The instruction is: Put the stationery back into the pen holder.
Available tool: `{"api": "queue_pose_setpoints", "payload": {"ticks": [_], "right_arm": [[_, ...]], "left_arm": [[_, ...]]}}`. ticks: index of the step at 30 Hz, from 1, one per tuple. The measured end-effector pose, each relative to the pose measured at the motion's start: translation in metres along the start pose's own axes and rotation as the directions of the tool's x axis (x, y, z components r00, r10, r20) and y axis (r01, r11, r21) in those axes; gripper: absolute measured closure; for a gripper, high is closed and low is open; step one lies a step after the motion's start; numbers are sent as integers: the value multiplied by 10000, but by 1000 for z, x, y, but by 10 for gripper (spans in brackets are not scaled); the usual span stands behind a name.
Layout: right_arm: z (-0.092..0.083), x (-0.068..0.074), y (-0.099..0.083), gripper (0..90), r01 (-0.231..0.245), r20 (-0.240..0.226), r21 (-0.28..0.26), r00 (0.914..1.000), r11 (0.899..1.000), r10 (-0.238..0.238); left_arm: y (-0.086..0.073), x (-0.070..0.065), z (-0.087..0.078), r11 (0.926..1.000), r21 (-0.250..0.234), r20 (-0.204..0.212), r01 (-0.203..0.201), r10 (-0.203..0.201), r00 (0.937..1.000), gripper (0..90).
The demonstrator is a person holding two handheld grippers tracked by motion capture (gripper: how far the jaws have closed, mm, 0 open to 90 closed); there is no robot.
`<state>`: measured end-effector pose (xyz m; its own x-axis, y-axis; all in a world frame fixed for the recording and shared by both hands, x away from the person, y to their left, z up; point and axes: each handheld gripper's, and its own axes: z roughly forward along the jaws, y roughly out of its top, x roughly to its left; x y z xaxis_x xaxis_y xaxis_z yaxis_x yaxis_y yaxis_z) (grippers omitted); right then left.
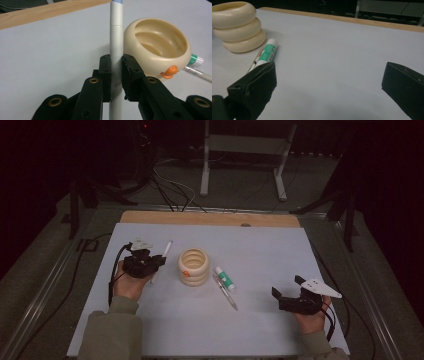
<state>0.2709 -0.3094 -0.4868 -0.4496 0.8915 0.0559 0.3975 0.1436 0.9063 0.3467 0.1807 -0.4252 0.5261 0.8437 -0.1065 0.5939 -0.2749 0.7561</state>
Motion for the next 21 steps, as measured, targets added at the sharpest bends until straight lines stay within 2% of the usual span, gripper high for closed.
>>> {"api": "queue_pose_setpoints", "payload": {"ticks": [21], "right_arm": [[0, 0, 0, 2, -6, -2, -8, 10000, 10000, 6]], "left_arm": [[14, -5, 3, 9968, -737, 135, 316, -307, 9994, 794]]}}
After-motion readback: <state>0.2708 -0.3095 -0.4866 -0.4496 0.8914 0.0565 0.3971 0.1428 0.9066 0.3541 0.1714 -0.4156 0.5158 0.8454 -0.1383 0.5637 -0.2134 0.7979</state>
